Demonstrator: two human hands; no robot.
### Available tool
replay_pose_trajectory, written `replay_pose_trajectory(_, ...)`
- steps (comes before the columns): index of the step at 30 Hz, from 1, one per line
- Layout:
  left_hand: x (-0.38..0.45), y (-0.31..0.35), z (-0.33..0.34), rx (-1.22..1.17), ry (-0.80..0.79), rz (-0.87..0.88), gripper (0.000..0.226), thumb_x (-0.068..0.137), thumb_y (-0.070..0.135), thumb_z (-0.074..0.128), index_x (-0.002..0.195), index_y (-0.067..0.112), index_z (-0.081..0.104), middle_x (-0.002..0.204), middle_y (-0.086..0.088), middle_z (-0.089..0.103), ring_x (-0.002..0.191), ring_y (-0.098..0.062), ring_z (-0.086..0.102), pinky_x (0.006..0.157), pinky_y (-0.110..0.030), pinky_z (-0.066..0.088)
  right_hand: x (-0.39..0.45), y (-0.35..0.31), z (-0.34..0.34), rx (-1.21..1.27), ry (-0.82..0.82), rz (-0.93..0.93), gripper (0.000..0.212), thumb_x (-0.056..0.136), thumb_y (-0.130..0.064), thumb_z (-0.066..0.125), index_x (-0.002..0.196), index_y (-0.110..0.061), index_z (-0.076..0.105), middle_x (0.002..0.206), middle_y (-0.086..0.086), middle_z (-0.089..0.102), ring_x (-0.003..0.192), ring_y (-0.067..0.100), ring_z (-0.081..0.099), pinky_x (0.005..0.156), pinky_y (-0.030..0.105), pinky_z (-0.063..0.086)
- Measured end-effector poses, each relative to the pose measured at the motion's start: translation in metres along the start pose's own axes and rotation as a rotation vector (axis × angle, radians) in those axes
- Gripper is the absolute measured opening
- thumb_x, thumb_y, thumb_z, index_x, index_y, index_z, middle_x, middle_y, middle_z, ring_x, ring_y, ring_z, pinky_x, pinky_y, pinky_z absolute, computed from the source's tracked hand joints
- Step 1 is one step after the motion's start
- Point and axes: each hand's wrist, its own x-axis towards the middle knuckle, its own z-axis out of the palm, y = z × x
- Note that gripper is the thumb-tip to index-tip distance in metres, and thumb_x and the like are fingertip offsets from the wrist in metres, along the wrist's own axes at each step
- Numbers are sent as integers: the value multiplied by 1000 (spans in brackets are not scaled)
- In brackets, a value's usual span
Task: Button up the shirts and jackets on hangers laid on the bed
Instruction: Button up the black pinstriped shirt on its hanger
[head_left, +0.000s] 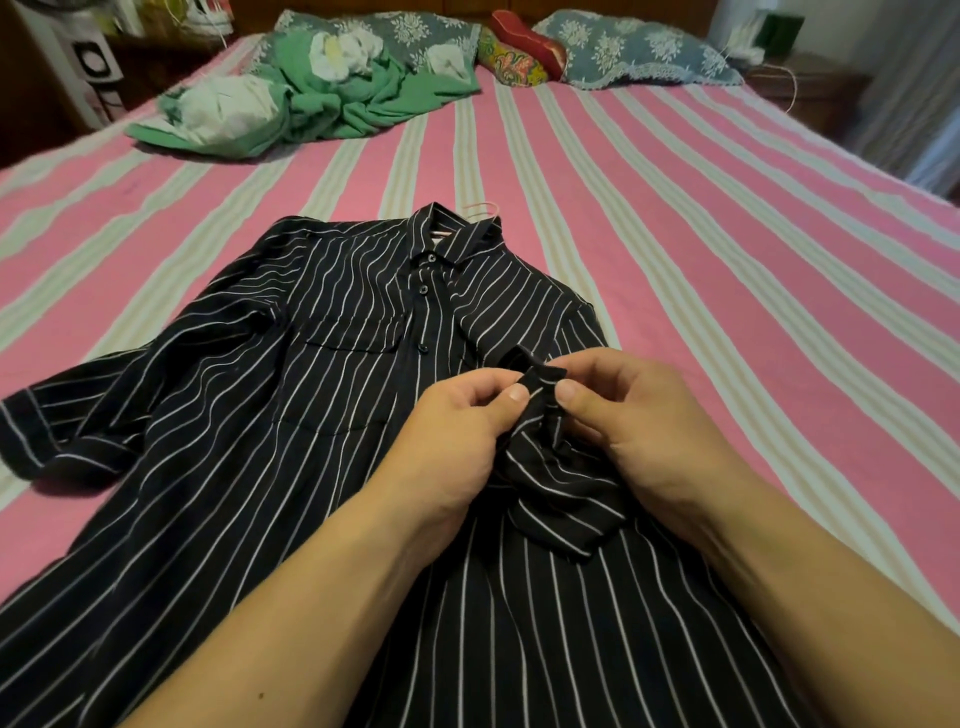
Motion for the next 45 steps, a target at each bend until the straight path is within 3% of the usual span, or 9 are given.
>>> replay_pose_trajectory(12,0,0,2,1,70,-15,17,102,12,57,101,5,72,89,-16,73,81,-28,69,83,-42,56,6,7,2,-207,71,-128,17,95,-8,63,92,-23,70,88,-1,74,86,15,71,84,31,57)
replay_pose_trajectory(16,-7,3,1,431,316,105,15,95,16,64,100,27,72,101,2,73,95,-15,70,93,-42,57,5,17,11,-674,-51,-388,15,93,-14,65,99,-27,64,93,-15,63,90,-1,58,79,11,41)
replay_pose_trajectory(20,-38,33,-26,477,389,120,29,92,18,63,115,35,65,121,7,62,93,-7,64,83,-29,54,1,32,26,-1069,-308,-456,12,97,-33,58,106,-29,64,102,-14,52,97,7,46,91,24,40)
replay_pose_trajectory(27,-95,76,-208,1134,742,-72,56,93,25,61,146,19,44,147,-20,38,133,-40,40,112,-54,36,-7,1,47,-1338,-416,-217,20,102,-31,48,117,-24,59,116,-4,52,109,14,47,99,33,43)
replay_pose_trajectory(32,-102,51,-286,1366,420,-164,51,92,16,66,142,27,57,134,-13,57,119,-32,54,108,-45,42,-30,-13,73,-1506,-398,-51,38,98,-26,47,134,-13,50,131,9,48,117,26,45,102,36,42)
replay_pose_trajectory(38,-96,62,-285,983,547,-165,67,89,26,78,147,16,47,139,-12,60,126,-32,56,111,-41,40,-71,5,93,-1527,-264,16,59,103,-20,37,159,-10,19,164,15,18,149,31,19,123,39,16)
replay_pose_trajectory(40,-93,61,-284,803,615,-202,53,85,27,82,129,5,60,118,-16,68,103,-31,63,91,-39,50,-75,15,95,-1488,-181,-4,62,102,-21,37,160,-12,17,166,12,15,152,29,15,124,39,12)
replay_pose_trajectory(43,-99,69,-271,182,625,-70,40,84,30,79,109,1,66,87,-14,68,62,-22,65,61,-32,53,-74,21,97,-1444,-131,19,64,101,-22,40,160,-15,18,166,9,16,151,28,14,125,41,12)
replay_pose_trajectory(45,-109,80,-258,-299,556,-2,13,99,18,61,107,8,65,93,-17,72,68,-23,72,70,-46,59,-73,21,97,-1414,-135,43,65,100,-23,42,160,-17,18,165,7,16,151,28,13,124,42,13)
